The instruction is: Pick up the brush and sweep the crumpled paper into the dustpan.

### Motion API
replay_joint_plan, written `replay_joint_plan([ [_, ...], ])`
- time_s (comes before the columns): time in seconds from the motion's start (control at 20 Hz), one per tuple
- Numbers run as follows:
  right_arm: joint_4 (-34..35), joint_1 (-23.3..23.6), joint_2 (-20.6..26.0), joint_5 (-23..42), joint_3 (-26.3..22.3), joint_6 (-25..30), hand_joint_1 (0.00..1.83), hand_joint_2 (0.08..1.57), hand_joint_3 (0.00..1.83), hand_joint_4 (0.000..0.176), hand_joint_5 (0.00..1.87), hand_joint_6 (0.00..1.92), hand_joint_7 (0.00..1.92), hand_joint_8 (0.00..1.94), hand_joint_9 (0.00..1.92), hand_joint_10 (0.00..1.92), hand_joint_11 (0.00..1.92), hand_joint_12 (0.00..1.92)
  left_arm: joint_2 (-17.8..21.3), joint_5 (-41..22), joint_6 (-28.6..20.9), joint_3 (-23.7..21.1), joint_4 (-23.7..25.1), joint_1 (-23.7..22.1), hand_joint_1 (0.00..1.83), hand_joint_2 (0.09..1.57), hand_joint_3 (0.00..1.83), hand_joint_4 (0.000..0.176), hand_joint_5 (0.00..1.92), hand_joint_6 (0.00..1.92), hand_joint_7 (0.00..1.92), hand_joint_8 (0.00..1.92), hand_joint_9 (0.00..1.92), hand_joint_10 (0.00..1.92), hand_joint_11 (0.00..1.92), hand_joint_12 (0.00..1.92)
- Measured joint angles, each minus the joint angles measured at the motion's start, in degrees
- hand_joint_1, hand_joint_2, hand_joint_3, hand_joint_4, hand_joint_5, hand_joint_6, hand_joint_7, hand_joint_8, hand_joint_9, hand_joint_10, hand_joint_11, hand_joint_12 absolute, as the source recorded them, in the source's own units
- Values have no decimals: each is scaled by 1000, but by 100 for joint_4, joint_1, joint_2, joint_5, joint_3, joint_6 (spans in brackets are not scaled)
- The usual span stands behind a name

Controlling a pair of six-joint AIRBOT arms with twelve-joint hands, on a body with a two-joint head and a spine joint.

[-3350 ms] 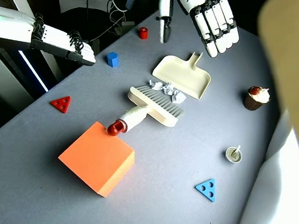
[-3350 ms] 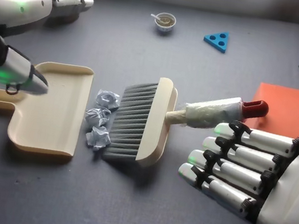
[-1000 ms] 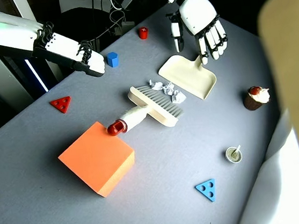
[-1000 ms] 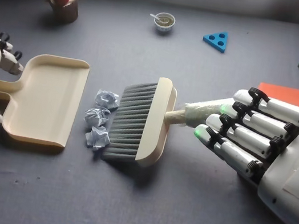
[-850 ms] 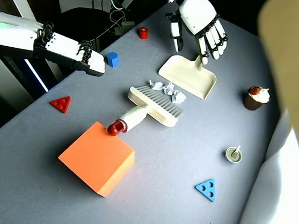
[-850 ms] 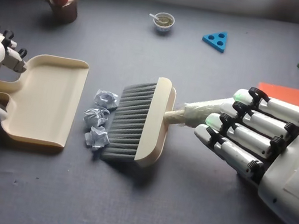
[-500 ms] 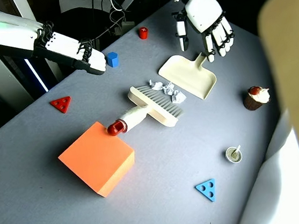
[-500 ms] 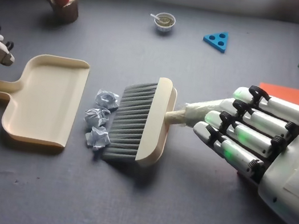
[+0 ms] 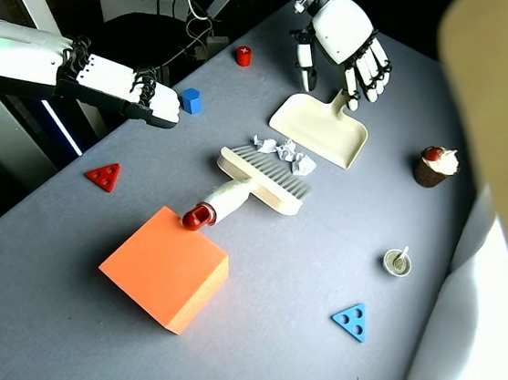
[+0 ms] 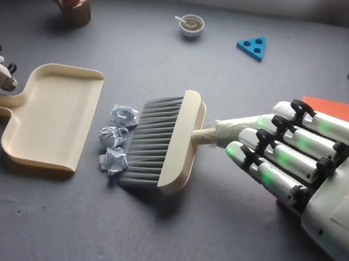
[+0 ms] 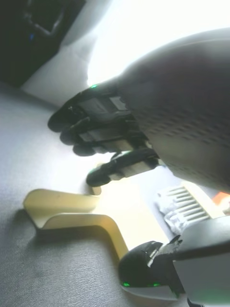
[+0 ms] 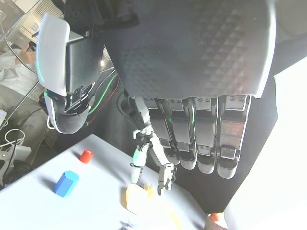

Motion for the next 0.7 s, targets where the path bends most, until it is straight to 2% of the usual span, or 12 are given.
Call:
replay_joint_plan([
  [0.1,7,0,0,2,0,0,0,1017,2,0,69,1,95,2,101,2,104,4,-46,-33,-7,0,-35,59,832,998,0,81,520,2,295,2,259,2,65,560],
  [0.15,2,0,0,0,0,0,0,1019,1,0,132,7,156,6,163,8,169,24,-66,-68,-13,0,-52,74,850,996,0,71,543,10,297,2,257,1,59,558],
  [0.2,2,0,0,0,0,0,0,1018,0,0,100,1,114,0,124,1,139,9,-72,-83,-15,0,-63,74,852,998,0,64,577,21,304,4,266,4,74,564],
  [0.25,2,0,0,0,0,0,0,1021,1,0,140,17,149,17,159,16,178,24,-87,-118,-15,9,-61,74,840,1006,2,69,582,18,300,2,268,4,79,563],
  [0.35,4,0,0,-2,0,0,0,1029,4,0,120,6,132,6,138,5,156,13,-133,-184,-15,24,-66,74,853,1012,4,65,612,24,310,5,266,2,67,555],
  [0.45,4,0,0,-7,-7,0,0,1032,4,0,127,7,144,9,150,8,158,13,-225,-240,-17,31,-68,74,869,1019,1,68,622,3,301,0,263,0,52,579],
  [0.5,2,0,0,-7,-11,0,0,1028,2,0,123,4,148,10,159,11,166,16,-273,-251,-17,46,-70,74,886,1017,0,62,667,13,323,7,287,8,63,593],
  [0.55,4,0,0,-9,-11,0,0,1026,0,0,119,2,146,8,160,10,166,15,-308,-267,-37,50,-74,74,878,1033,1,68,695,7,338,3,303,4,76,609],
  [0.6,4,0,0,-11,-11,-2,0,1021,0,0,71,0,94,1,109,1,118,3,-343,-299,-66,74,-66,74,899,1046,4,56,726,14,344,3,311,5,88,618],
  [0.65,4,0,-2,-20,-11,0,0,1023,0,0,84,8,114,11,124,9,132,11,-354,-310,-81,96,-63,74,968,1085,5,26,816,14,345,1,316,2,80,627],
  [0.7,4,0,-2,-26,-11,0,0,1023,0,0,93,12,119,13,130,12,141,14,-354,-348,-90,96,-70,74,1022,1165,0,59,884,886,361,0,325,0,72,658],
])
